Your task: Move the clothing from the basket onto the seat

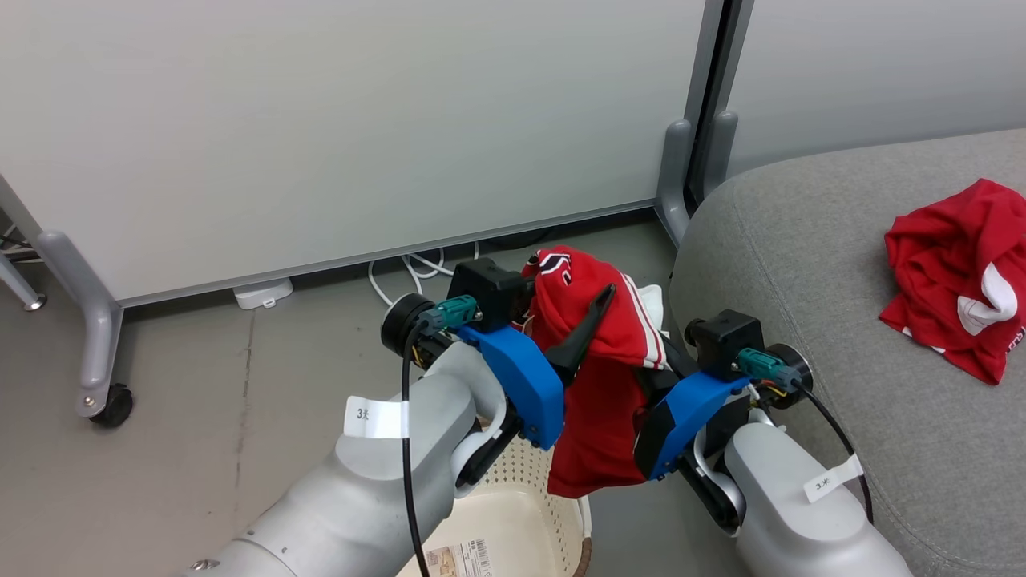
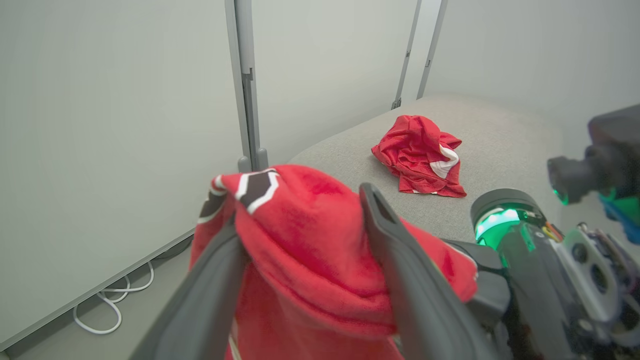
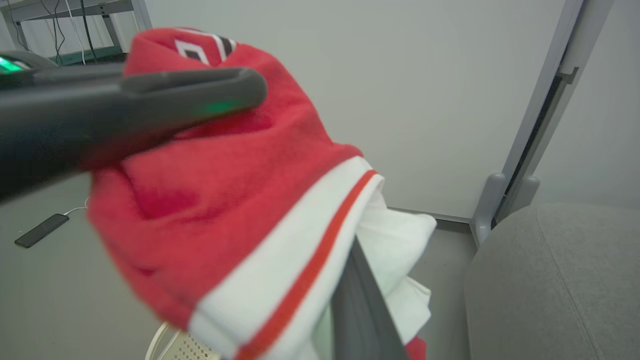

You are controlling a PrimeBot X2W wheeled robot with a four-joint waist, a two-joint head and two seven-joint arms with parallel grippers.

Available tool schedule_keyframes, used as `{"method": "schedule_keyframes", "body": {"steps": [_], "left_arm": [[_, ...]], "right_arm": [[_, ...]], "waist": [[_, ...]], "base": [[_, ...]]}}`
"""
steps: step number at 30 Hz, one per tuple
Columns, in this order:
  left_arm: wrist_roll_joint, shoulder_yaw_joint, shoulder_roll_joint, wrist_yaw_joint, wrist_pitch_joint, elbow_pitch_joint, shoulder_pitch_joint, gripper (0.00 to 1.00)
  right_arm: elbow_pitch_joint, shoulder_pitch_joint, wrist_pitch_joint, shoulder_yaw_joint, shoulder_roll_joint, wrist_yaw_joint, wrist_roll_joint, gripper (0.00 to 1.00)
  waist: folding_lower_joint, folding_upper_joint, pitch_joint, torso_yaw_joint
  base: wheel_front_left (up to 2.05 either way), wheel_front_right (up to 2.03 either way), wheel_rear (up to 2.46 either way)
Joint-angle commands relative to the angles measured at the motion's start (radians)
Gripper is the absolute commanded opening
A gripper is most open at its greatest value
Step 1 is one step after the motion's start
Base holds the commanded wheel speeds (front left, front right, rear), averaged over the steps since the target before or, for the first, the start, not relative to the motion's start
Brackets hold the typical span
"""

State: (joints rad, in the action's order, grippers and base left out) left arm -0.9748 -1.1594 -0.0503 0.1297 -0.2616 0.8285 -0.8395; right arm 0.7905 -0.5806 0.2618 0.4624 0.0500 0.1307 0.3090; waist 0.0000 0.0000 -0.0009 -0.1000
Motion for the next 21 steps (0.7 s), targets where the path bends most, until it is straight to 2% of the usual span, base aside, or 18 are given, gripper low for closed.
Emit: {"method": "schedule_keyframes", "body": {"steps": [1, 10, 18, 21], "left_arm": [[0.006, 0.008, 0.0, 0.001, -0.005, 0.004, 0.014, 1.0], [0.056, 0.081, -0.014, -0.001, -0.005, -0.01, 0.061, 1.0], [0.187, 0.216, -0.093, -0.002, -0.004, -0.157, 0.211, 1.0], [0.263, 0.305, -0.133, -0.004, -0.004, -0.252, 0.318, 1.0]], "right_arm": [[-0.006, 0.004, 0.004, -0.004, 0.001, 0.0, -0.003, 0.0], [-0.012, 0.014, 0.004, -0.015, 0.001, 0.0, -0.007, 0.0], [-0.021, 0.02, 0.004, -0.032, 0.001, 0.0, -0.015, 0.0], [-0.024, 0.024, 0.004, -0.038, 0.001, 0.0, -0.021, 0.0]], "waist": [[0.0, 0.0, 0.0, 0.001], [0.0, 0.0, -0.001, 0.005], [0.0, 0.0, -0.002, 0.01], [0.0, 0.0, -0.004, 0.013]], "base": [[0.0, 0.0, 0.0], [0.0, 0.0, 0.0], [0.0, 0.0, 0.0], [0.0, 0.0, 0.0]]}}
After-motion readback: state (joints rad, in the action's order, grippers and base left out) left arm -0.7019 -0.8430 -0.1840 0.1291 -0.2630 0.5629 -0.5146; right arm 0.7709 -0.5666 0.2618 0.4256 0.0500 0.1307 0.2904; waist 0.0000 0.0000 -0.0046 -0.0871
